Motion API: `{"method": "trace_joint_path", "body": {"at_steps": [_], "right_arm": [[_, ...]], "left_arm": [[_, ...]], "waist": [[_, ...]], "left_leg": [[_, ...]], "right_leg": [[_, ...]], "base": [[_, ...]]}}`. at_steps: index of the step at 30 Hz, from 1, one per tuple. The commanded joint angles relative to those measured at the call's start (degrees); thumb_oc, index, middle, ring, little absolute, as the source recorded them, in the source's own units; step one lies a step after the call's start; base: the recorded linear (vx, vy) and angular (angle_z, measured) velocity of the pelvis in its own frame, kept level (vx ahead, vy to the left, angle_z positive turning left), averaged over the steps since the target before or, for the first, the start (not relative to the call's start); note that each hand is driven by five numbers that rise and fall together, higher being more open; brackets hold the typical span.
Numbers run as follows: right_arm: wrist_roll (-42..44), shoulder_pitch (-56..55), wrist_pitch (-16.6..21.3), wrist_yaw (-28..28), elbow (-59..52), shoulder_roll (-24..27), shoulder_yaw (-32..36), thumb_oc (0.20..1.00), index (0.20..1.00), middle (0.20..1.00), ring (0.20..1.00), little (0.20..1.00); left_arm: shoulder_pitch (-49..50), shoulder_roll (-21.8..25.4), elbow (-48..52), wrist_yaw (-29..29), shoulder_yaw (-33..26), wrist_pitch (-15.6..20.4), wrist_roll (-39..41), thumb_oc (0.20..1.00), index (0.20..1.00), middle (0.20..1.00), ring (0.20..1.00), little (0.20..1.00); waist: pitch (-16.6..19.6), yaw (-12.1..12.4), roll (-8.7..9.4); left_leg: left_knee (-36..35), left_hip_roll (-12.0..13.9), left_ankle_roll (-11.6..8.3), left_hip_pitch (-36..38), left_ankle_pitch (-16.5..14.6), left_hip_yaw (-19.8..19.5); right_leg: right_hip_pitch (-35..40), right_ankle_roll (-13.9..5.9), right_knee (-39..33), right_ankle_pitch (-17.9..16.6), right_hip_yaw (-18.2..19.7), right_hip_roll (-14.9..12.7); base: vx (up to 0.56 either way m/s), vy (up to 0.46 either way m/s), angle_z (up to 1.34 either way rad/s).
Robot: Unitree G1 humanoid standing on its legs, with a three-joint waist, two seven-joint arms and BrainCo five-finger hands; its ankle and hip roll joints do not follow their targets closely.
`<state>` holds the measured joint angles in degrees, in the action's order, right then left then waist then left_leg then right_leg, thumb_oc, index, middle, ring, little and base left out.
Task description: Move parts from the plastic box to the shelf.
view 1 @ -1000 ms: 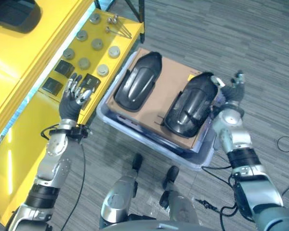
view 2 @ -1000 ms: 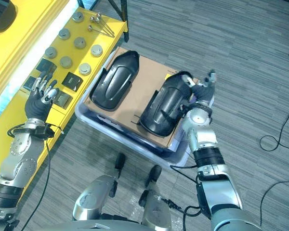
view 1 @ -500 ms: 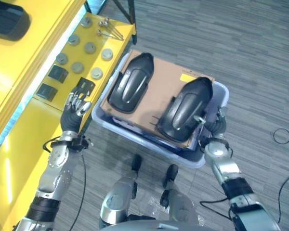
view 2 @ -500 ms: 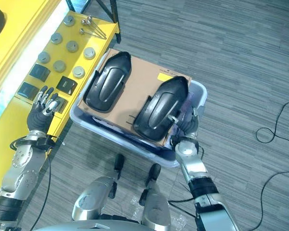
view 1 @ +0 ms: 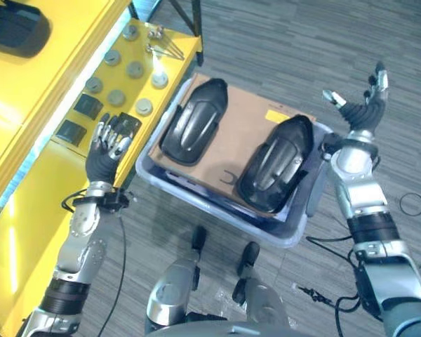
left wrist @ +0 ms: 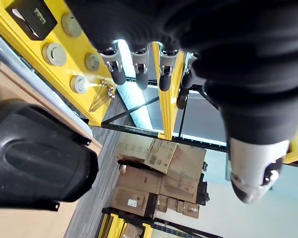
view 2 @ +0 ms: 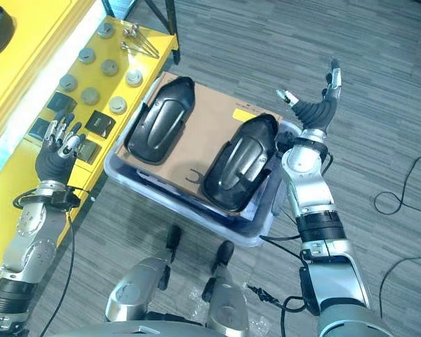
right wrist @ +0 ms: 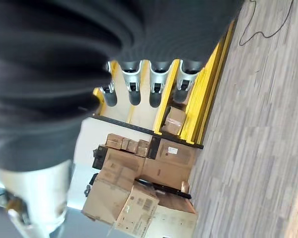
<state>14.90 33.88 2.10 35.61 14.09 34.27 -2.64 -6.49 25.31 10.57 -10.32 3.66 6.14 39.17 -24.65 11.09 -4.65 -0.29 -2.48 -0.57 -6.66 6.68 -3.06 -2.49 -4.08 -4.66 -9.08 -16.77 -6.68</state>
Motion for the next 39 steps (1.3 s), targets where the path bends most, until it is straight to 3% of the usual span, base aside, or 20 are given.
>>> {"method": "trace_joint_path", "body": {"at_steps": [1,4,8,13,26,39], "right_arm": [[2.4,-2.4,-0.6,0.3,-3.7,0.6,-2.1,1.000,1.000,1.000,1.000,1.000],[0.9,-5.6,-2.9,0.4,-4.2,-2.0,-2.9,1.000,1.000,1.000,1.000,1.000],[-3.5,-11.5,-1.5,0.5,-5.1,-3.6,-2.7,1.000,1.000,1.000,1.000,1.000],[-8.2,-16.9,1.3,0.7,-7.8,-2.2,-0.7,1.000,1.000,1.000,1.000,1.000],[-2.7,-19.1,-0.1,-3.3,-9.9,-3.0,0.1,1.000,1.000,1.000,1.000,1.000],[-4.3,-21.8,0.6,-1.3,-4.7,-8.0,-4.3,1.000,1.000,1.000,1.000,1.000]], "left_arm": [[0.9,1.4,2.8,0.2,-1.4,1.5,-0.7,1.000,1.000,1.000,1.000,1.000],[1.9,1.0,2.8,0.7,-1.2,2.3,-0.8,1.000,1.000,1.000,1.000,1.000],[3.6,0.3,3.2,1.1,-1.2,3.3,-1.0,1.000,1.000,1.000,1.000,1.000],[5.1,0.3,3.9,0.9,-2.4,4.6,-0.7,1.000,1.000,1.000,1.000,1.000],[5.6,0.2,4.3,0.2,-4.4,4.3,-1.7,1.000,1.000,1.000,1.000,1.000],[6.9,-0.6,4.8,1.1,-4.0,5.1,-1.7,1.000,1.000,1.000,1.000,1.000]], "waist": [[3.5,-0.5,1.50],[3.3,-0.8,1.39],[3.1,-1.4,1.31],[2.8,-2.6,1.75],[3.1,-3.0,2.19],[3.4,-2.6,1.43]], "left_leg": [[4.9,1.2,-0.62,-2.5,-5.1,1.5],[5.0,1.1,-0.43,-2.4,-5.2,1.7],[5.0,1.1,-0.30,-2.4,-5.2,2.1],[5.2,1.2,-0.30,-2.7,-5.3,2.9],[5.5,1.4,-0.57,-3.0,-5.4,3.2],[5.4,1.2,-0.53,-3.5,-5.3,3.2]], "right_leg": [[0.3,-3.17,1.6,2.3,0.7,-2.8],[0.3,-3.14,1.8,2.3,0.8,-3.0],[0.1,-3.25,1.9,2.1,1.2,-3.2],[-0.5,-3.54,2.1,2.0,2.0,-3.1],[-0.9,-3.67,2.0,2.1,2.5,-3.1],[-1.3,-3.67,2.0,2.0,2.2,-3.7]], "base": [[0.02,0.024,0.06],[0.02,0.042,0.01],[0.00,0.037,-0.02],[-0.01,0.003,-0.03],[0.00,0.000,-0.04],[0.00,0.003,0.00]]}}
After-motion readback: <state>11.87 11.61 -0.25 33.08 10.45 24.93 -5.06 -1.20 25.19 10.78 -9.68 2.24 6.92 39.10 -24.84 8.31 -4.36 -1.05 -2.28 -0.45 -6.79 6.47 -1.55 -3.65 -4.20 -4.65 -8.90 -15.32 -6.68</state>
